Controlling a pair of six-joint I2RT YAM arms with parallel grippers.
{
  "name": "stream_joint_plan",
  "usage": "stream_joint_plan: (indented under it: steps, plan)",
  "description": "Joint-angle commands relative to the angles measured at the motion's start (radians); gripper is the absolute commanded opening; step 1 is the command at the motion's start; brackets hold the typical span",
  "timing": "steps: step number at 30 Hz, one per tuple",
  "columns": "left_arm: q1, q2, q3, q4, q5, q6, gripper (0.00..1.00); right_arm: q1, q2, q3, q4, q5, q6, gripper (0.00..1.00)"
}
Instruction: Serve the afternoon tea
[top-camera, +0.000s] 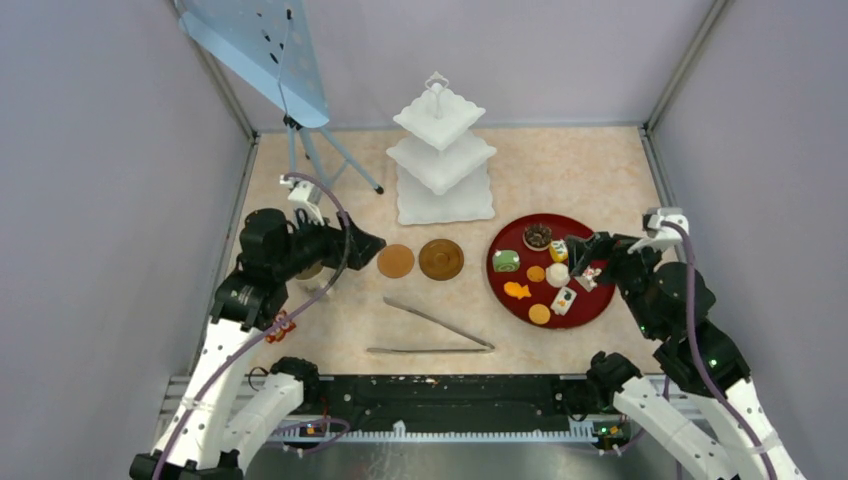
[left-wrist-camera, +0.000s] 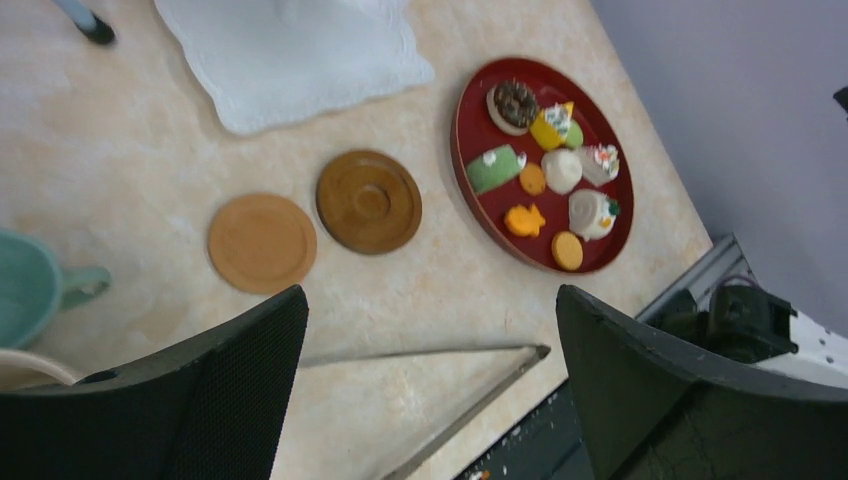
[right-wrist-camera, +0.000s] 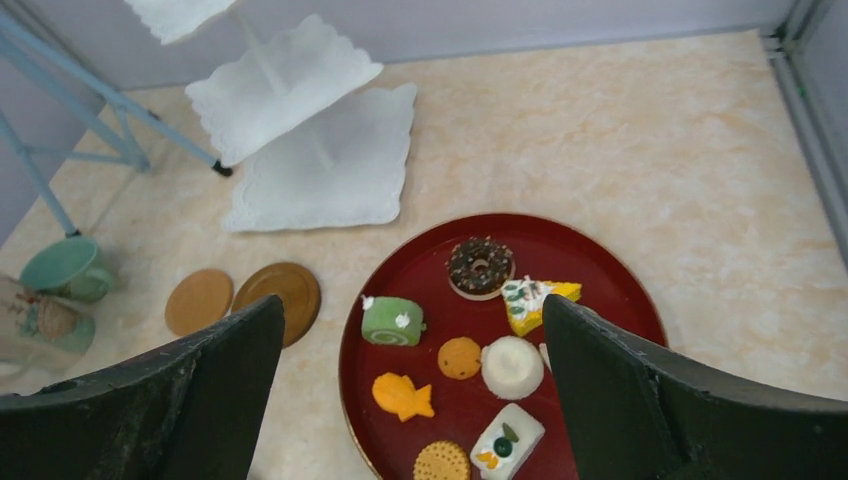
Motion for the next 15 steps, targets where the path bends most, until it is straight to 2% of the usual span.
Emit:
stream_joint_plan:
  steps: [1,3,6,8,11,15]
  plan:
    - [-0.044,0.018,-0.091,0.02,0.063,-0.055,0.99,0.008,0.089,-0.011,0.037,-0.189,0.002,0.99]
    - [-0.129,0.018,-0.127,0.019,-0.038,-0.096,0.99,0.007,0.132,-0.017,0.054,-0.28,0.011,0.99]
    - [-0.324,0.037,-0.161,0.006,-0.253,-0.173,0.99,0.008,0.188,-0.054,0.121,-0.435,0.025,0.99]
    - [-0.43,0.064,-0.18,0.007,-0.344,-0.239,0.99,0.008,0.225,-0.081,0.167,-0.503,0.042,0.99]
    - [-0.505,0.128,-0.188,-0.006,-0.415,-0.33,0.99,0.008,0.271,-0.132,0.258,-0.609,0.077,0.99]
    - [-0.599,0.187,-0.204,-0.005,-0.575,-0.452,0.99,0.01,0.319,-0.203,0.366,-0.709,0.121,0.99]
